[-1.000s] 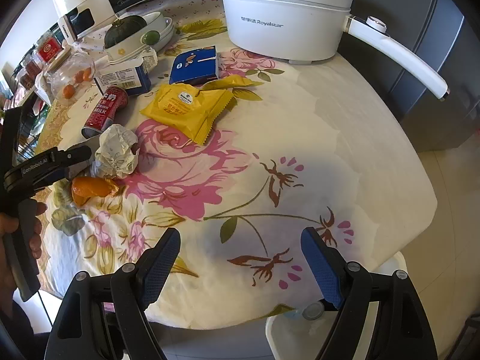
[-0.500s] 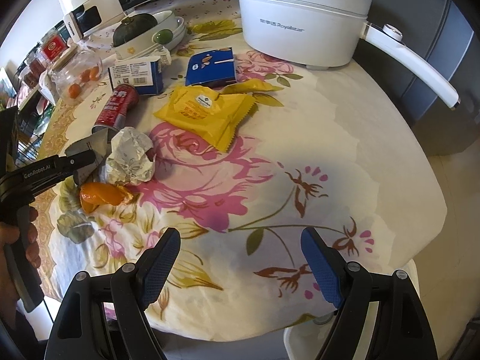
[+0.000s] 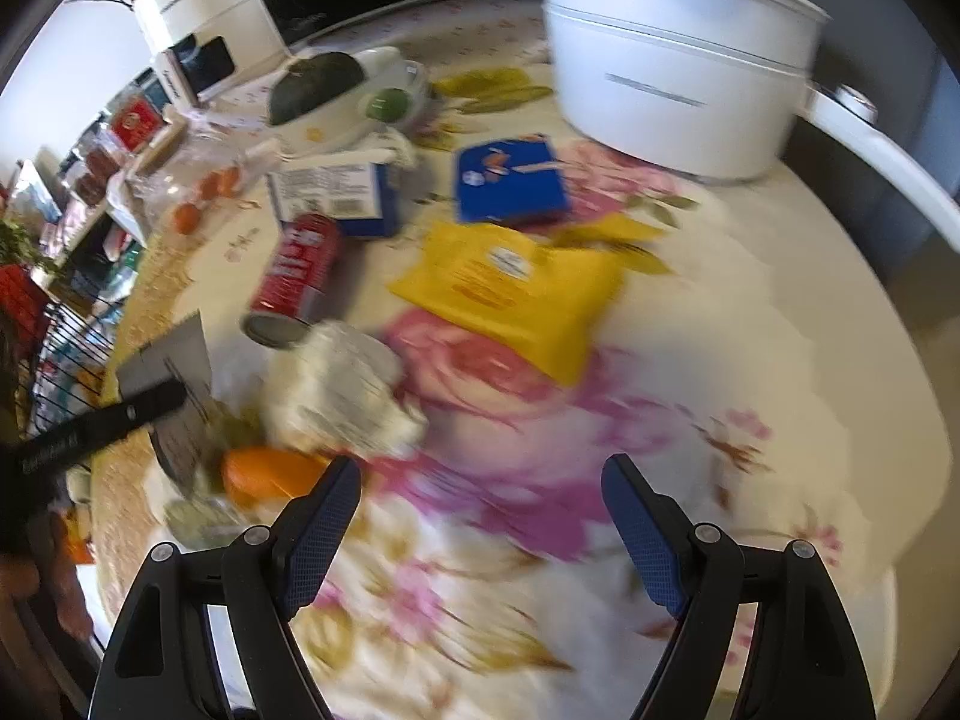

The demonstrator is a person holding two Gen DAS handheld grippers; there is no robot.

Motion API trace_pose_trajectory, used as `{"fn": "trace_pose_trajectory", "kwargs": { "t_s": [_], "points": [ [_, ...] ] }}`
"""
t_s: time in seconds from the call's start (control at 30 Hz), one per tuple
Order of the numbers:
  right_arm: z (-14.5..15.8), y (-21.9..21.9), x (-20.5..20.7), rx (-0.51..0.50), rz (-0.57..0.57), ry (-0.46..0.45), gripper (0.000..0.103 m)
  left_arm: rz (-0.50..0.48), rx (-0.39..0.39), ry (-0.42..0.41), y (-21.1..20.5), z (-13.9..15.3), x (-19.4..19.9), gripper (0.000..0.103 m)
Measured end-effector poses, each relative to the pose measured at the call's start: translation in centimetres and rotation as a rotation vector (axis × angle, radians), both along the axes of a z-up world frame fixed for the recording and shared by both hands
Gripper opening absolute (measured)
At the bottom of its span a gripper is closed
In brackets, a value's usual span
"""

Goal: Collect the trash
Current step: 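Grasp the crumpled white paper with the right tool while the left tool holds the snack bag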

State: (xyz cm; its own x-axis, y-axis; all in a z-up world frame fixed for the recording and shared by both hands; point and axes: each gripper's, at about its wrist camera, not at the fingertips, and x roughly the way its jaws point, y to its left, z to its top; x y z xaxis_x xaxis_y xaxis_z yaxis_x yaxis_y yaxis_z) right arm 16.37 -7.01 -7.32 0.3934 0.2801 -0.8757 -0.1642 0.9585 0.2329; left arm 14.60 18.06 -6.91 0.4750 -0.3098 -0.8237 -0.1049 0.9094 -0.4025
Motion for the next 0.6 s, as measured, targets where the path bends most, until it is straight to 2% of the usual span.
{"fn": "trace_pose_trajectory", "kwargs": {
  "t_s": [0.13, 0.23, 0.6],
  "points": [
    [-0.8, 3.1, 0.9, 0.024, 0.036, 0.0, 0.084, 0.005, 0.0, -0.014, 1.0, 0.7, -0.8, 0.008],
    [-1.7, 4.9, 1.7, 0.006, 0.045, 0.007, 0.084, 0.002, -0.003, -0.02, 1.4, 0.8, -1.0, 0.008],
    [-4.1, 7.5, 3.5, -0.026, 0.034, -0.018, 0.084, 0.009, -0.002, 0.007, 1.9, 0.2, -1.4, 0.008]
  ]
}}
